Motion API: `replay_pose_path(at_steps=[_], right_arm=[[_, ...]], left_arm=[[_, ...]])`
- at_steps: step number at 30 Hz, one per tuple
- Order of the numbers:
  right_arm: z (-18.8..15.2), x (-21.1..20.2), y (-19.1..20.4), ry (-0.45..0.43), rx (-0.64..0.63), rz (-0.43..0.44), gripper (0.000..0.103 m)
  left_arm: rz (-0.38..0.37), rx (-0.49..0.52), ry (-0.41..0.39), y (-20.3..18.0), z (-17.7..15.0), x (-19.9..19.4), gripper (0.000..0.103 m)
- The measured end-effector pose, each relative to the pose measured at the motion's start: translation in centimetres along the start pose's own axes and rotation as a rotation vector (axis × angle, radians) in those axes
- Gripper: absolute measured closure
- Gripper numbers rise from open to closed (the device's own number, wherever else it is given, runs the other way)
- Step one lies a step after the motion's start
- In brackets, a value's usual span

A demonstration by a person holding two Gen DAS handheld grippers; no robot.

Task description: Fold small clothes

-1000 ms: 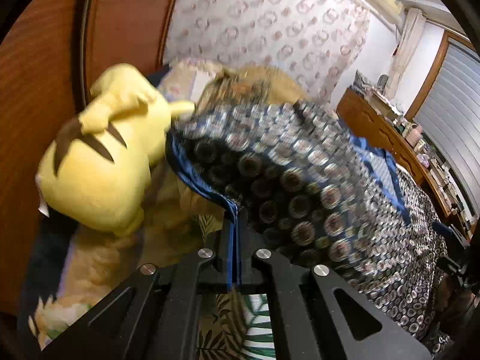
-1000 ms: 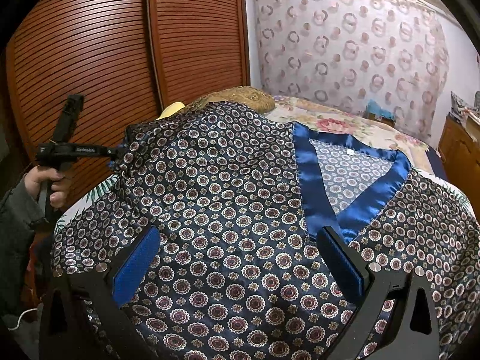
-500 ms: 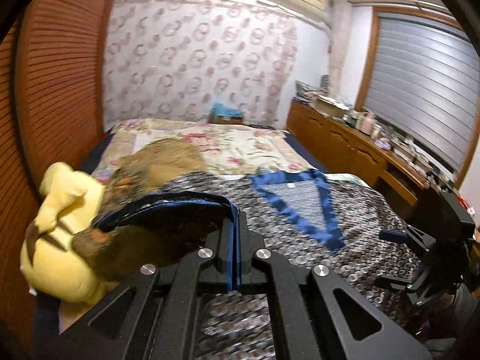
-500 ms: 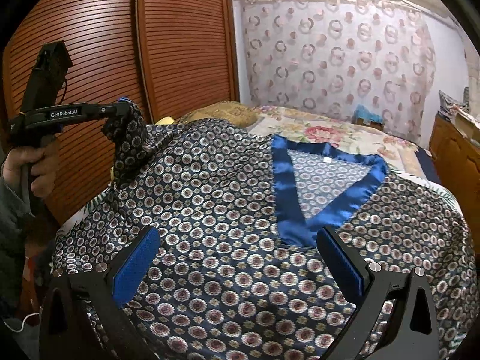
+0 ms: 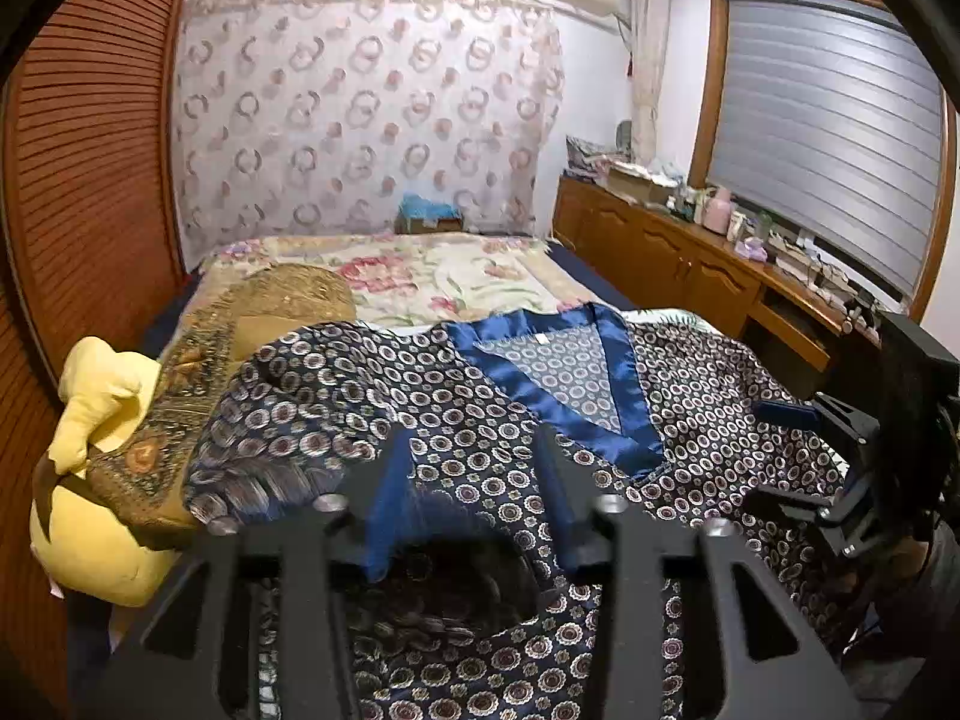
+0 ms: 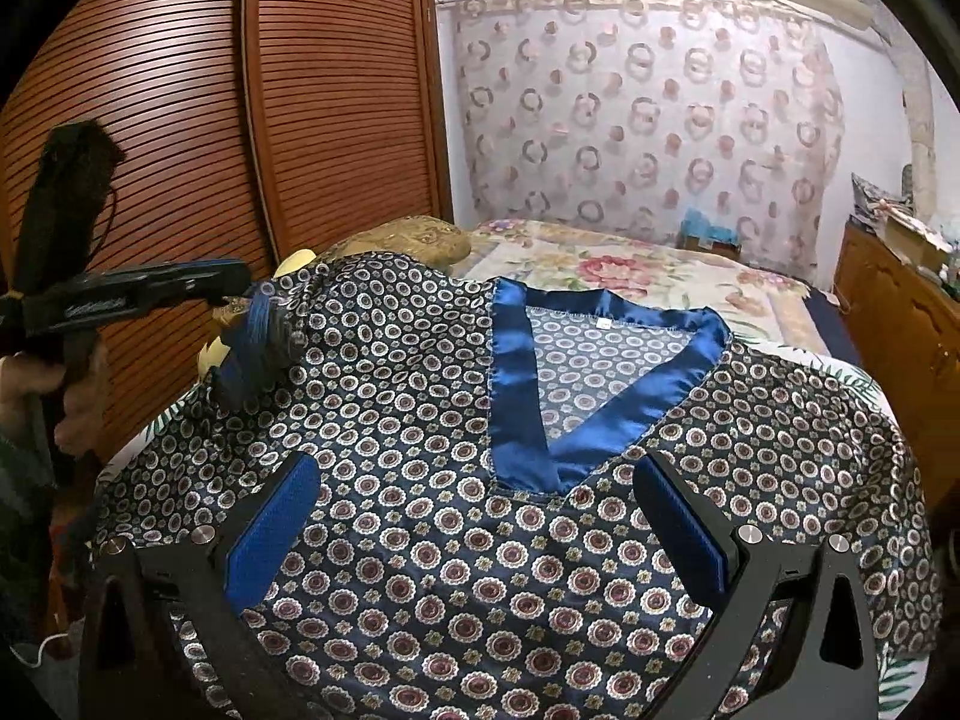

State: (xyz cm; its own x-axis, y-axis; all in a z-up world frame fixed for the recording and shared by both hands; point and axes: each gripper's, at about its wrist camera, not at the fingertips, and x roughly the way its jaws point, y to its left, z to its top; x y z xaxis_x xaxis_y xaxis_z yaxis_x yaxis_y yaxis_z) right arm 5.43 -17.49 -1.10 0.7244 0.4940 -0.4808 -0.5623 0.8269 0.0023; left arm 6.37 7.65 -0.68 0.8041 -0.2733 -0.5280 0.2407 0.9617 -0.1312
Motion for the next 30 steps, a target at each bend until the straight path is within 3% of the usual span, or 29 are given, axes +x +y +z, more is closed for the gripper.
replay_pose_path(at_steps=[1,3,5,11,22,30], right_arm=[[0.2,0.2,0.0,0.001,-0.003,-0.005,0.0],[0.5,0.3,0.2,-0.005,-0.01,-0.008,0.0],[0.9,0.2,0.5,-0.013,-0.019,-0.013,0.0],[1.9,1.3,2.7,-0.013,-0.099,-0.001,0.0],[5.6,5.0,9.2,0.029,-0.264,0.181,0.002],[7.7,10.1,13.1,0.091,-0.329,0.323,0.032]], left_arm=[[0.006,-0.001,-0.007,0.0,-0.1,-0.3,0.053],[0.018,-0.009,-0.032,0.4,-0.4,-1.4,0.034],[0.032,-0.016,-0.053,0.8,-0.7,-2.2,0.024],[0.126,-0.061,-0.107,2.7,-1.8,-4.8,0.024],[0.218,-0.129,-0.101,6.7,-4.2,-6.5,0.024],[0.253,-0.152,-0.109,7.9,-4.8,-7.3,0.024]])
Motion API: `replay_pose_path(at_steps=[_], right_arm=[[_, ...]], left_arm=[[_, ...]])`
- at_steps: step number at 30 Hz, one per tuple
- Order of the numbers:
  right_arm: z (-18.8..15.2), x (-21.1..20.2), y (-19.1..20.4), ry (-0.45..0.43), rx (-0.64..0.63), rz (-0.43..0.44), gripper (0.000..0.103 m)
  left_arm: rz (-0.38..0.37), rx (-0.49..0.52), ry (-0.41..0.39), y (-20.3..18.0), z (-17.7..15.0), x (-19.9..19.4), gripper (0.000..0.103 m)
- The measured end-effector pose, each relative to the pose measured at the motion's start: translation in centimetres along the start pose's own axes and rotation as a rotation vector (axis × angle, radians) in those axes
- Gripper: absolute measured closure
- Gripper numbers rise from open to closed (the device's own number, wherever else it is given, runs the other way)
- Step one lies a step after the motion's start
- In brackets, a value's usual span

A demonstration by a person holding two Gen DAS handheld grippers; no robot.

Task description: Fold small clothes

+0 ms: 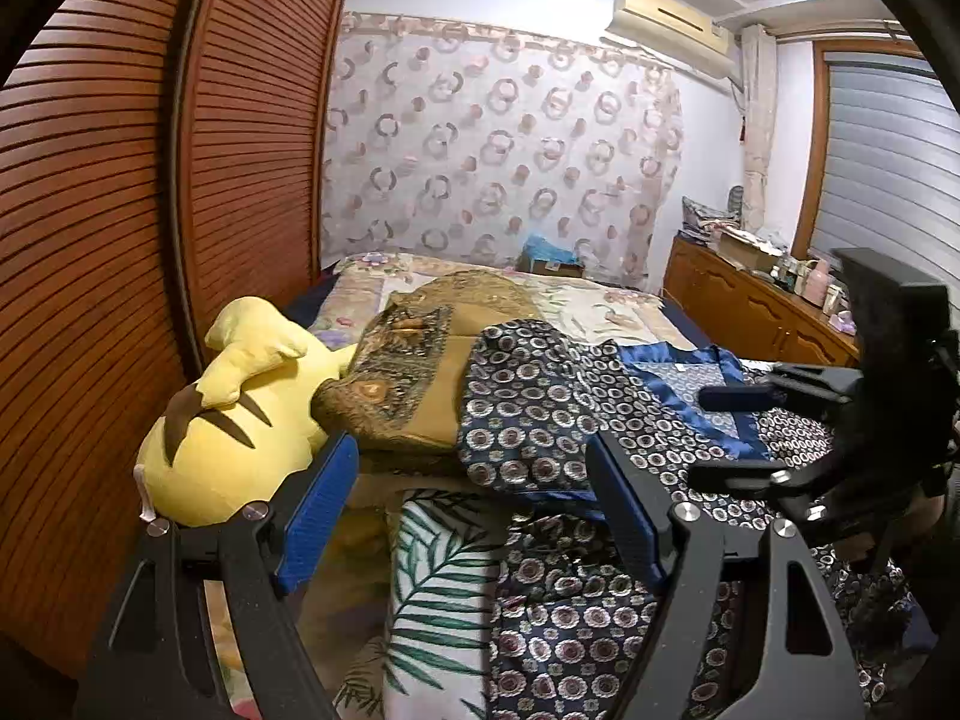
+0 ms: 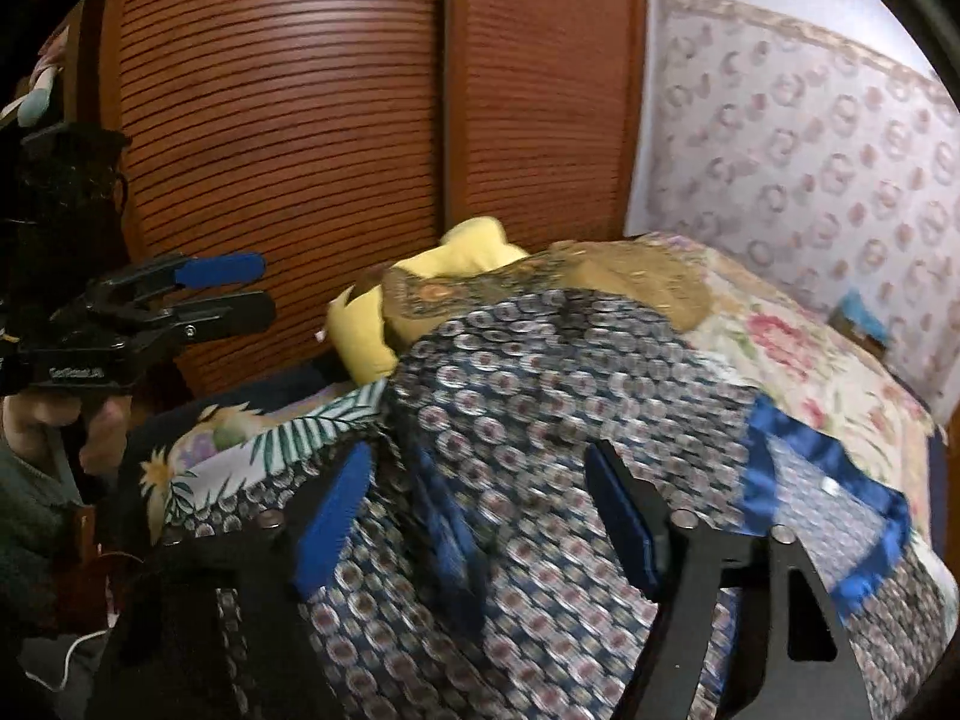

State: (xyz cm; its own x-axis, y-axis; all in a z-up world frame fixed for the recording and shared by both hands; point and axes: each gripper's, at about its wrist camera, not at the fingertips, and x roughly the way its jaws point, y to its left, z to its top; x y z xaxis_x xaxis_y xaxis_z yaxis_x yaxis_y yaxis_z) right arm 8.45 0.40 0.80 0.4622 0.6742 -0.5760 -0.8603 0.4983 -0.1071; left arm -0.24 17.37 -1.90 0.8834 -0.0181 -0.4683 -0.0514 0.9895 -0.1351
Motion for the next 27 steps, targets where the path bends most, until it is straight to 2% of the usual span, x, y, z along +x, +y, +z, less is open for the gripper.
replay_pose_path(at_steps=[5,8,10,12,15,17,21,27], right_arm=[[0.7,4.8,0.6,0.07,-0.053,0.044,0.037],[0.8,7.6,0.5,0.121,-0.073,0.033,0.045],[0.7,8.8,0.3,0.148,-0.085,0.011,0.056],[0.7,9.5,-0.2,0.154,-0.079,-0.005,0.073],[1.0,9.8,-1.0,0.117,-0.04,-0.009,0.086],[1.1,9.3,-1.6,0.086,-0.016,-0.032,0.089],[1.4,8.6,-4.1,0.043,0.06,-0.122,0.09],[0.3,8.8,-7.7,0.06,0.185,-0.216,0.09]], left_arm=[[0.008,-0.011,0.01,0.7,-0.6,0.0,0.024],[0.007,-0.006,0.019,0.7,-0.9,0.2,0.024],[0.005,-0.002,0.023,0.7,-1.0,0.3,0.024],[0.003,0.002,0.025,0.5,-1.2,0.3,0.024],[-0.003,0.008,0.028,0.3,-1.3,0.2,0.024],[-0.007,0.009,0.03,0.2,-1.2,0.4,0.024],[-0.017,0.012,0.038,-0.1,-1.3,0.8,0.024],[-0.025,0.021,0.049,-0.6,-1.5,1.3,0.024]])
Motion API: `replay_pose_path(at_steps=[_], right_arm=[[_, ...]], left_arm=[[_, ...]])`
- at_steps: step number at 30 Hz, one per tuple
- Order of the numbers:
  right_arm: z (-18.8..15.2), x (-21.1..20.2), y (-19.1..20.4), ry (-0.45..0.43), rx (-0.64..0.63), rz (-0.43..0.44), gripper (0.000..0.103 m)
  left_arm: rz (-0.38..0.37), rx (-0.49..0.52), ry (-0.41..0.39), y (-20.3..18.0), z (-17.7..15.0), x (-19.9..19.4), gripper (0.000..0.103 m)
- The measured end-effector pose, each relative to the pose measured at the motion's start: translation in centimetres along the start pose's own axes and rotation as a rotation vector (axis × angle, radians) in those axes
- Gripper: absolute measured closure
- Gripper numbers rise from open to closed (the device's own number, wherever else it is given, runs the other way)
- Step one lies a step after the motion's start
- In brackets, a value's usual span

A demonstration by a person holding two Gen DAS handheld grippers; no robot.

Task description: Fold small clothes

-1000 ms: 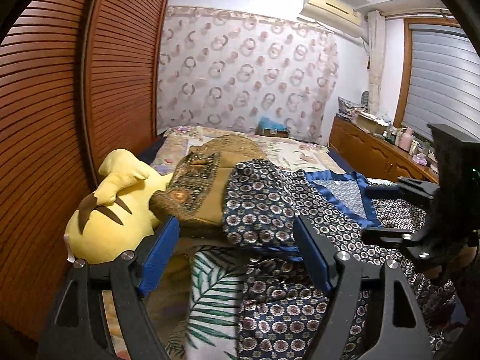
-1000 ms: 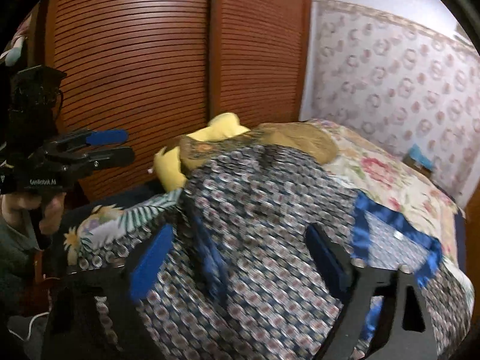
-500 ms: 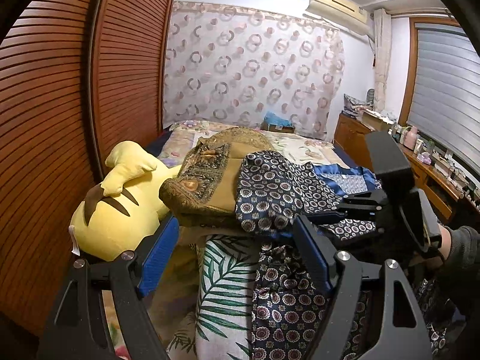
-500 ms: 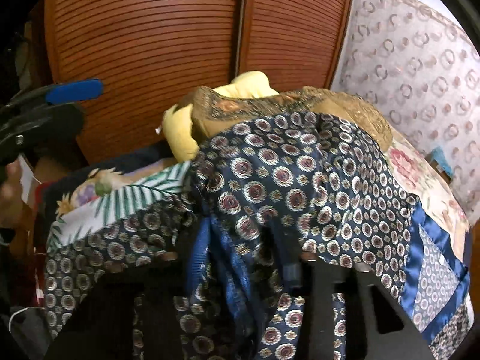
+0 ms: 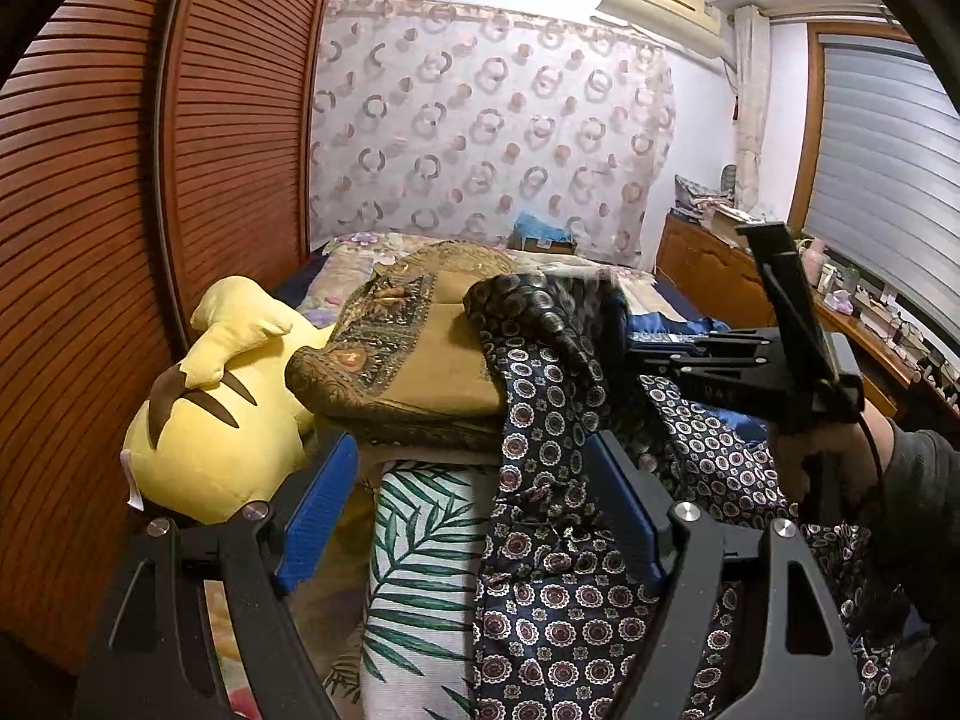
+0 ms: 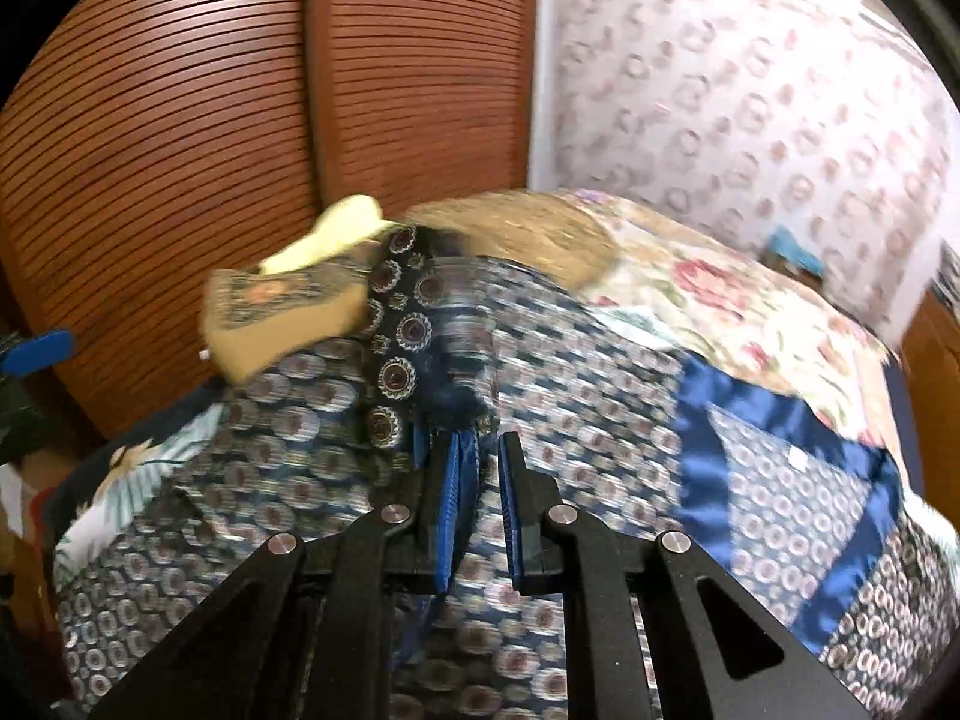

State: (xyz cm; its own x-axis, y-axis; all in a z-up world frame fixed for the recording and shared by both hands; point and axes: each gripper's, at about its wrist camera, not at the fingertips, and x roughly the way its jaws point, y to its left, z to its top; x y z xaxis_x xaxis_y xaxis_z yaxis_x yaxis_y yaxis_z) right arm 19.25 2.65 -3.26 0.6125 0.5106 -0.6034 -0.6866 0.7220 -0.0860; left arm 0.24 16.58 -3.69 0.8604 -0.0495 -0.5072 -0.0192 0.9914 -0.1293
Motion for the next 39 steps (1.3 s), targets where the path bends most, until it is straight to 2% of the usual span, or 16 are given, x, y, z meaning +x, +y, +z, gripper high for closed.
replay_pose_path(at_steps=[3,7,13,16,18,20,31,39], right_arm=[[-0.4,0.4,-1.3,0.019,0.057,-0.008,0.089],[-0.4,-1.4,-1.8,0.003,0.058,-0.032,0.089],[-1.5,-8.5,-2.5,-0.067,0.041,-0.051,0.078],[-2.9,-12.5,-3.3,-0.102,0.042,-0.074,0.065],[-3.9,-14.5,-4.1,-0.113,0.049,-0.089,0.051],[-5.3,-17.0,-4.8,-0.124,0.059,-0.11,0.046],[-13.3,-24.9,-8.1,-0.123,0.17,-0.284,0.045],[-19.7,-27.6,-11.0,-0.051,0.29,-0.395,0.045]], left_arm=[[-0.005,0.001,0.006,-0.1,0.0,0.3,0.024],[-0.014,0.006,0.017,-0.4,-0.1,0.8,0.024],[-0.027,0.01,0.029,-1.2,-0.1,1.5,0.024],[-0.036,0.022,0.036,-2.1,-0.1,1.9,0.024],[-0.044,0.03,0.038,-2.8,-0.1,2.0,0.024],[-0.053,0.039,0.039,-3.6,0.1,2.1,0.024],[-0.115,0.12,0.048,-8.7,0.8,3.2,0.024],[-0.161,0.176,0.076,-12.4,0.9,4.7,0.024]])
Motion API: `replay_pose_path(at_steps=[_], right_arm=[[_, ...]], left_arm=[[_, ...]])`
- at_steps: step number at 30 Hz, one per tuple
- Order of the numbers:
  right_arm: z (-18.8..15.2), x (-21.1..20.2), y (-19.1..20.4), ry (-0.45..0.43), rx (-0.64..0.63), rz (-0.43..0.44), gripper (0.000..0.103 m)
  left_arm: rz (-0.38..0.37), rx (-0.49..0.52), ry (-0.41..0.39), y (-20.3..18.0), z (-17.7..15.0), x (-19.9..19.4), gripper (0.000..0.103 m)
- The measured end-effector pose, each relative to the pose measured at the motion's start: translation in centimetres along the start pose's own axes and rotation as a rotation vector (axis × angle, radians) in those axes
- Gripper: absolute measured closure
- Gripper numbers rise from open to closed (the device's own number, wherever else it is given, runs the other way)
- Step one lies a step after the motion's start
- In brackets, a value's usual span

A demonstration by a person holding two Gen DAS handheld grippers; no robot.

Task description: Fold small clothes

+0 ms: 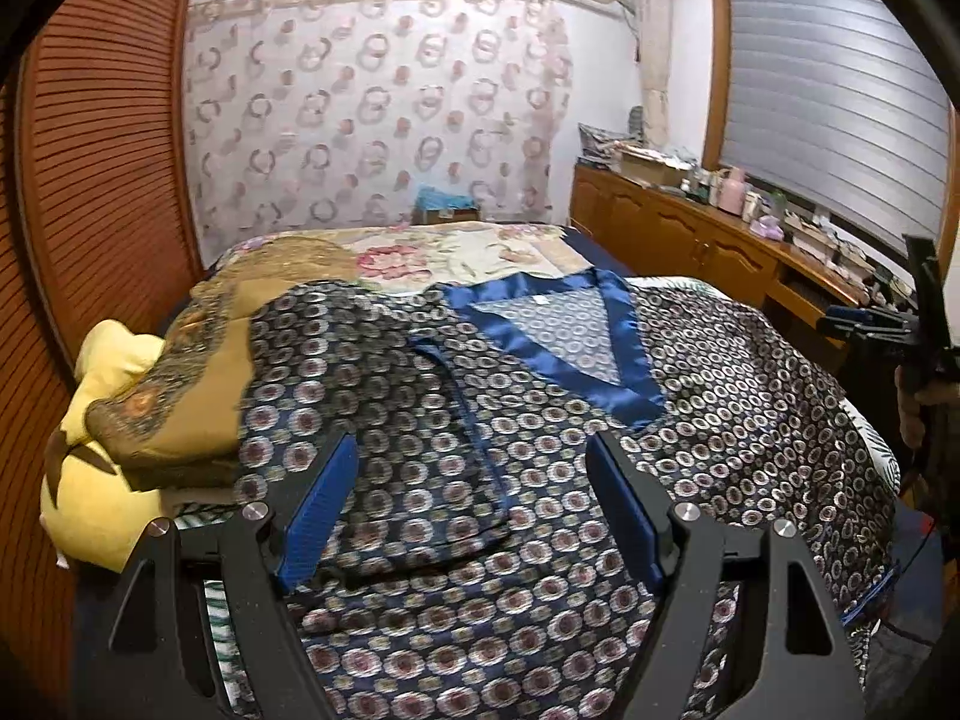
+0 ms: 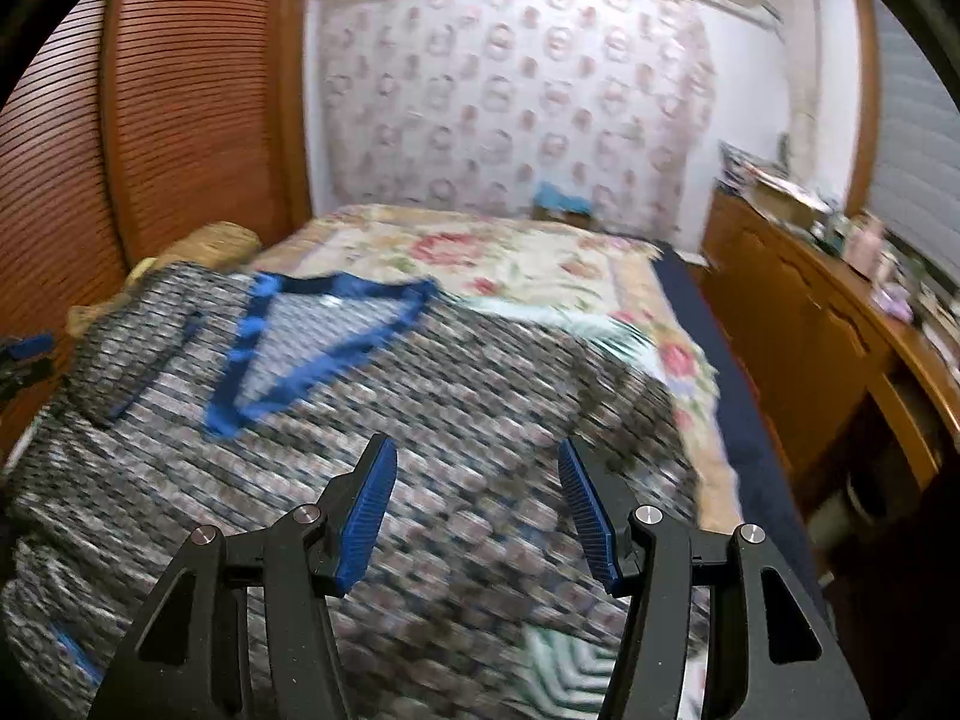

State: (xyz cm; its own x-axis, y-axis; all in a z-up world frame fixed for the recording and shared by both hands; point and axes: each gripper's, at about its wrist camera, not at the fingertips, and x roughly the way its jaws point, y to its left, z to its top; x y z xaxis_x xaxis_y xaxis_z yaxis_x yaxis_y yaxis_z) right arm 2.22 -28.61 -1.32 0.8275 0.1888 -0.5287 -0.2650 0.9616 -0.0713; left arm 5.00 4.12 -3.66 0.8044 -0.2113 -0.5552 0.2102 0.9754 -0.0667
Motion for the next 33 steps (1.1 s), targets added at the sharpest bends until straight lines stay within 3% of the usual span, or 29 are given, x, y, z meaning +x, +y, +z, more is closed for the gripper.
replay_pose_path(at_steps=[4,15,24,31,33], right_arm=[[-1.6,-0.3,-2.3,0.036,0.042,-0.046,0.045],[-4.0,0.5,-5.9,0.156,0.138,-0.072,0.045],[-4.7,0.1,-8.9,0.214,0.198,0.008,0.046],[-4.5,0.9,-9.5,0.199,0.175,-0.014,0.076],[-4.5,1.1,-9.1,0.197,0.147,-0.045,0.091]], left_arm=[[-0.017,0.021,0.015,-1.5,0.4,1.0,0.024],[-0.056,0.055,0.075,-4.2,0.4,3.6,0.024],[-0.073,0.075,0.152,-5.3,-0.4,6.1,0.024],[-0.067,0.093,0.195,-5.9,-0.9,7.3,0.024],[-0.064,0.094,0.214,-6.0,-1.2,7.9,0.024]])
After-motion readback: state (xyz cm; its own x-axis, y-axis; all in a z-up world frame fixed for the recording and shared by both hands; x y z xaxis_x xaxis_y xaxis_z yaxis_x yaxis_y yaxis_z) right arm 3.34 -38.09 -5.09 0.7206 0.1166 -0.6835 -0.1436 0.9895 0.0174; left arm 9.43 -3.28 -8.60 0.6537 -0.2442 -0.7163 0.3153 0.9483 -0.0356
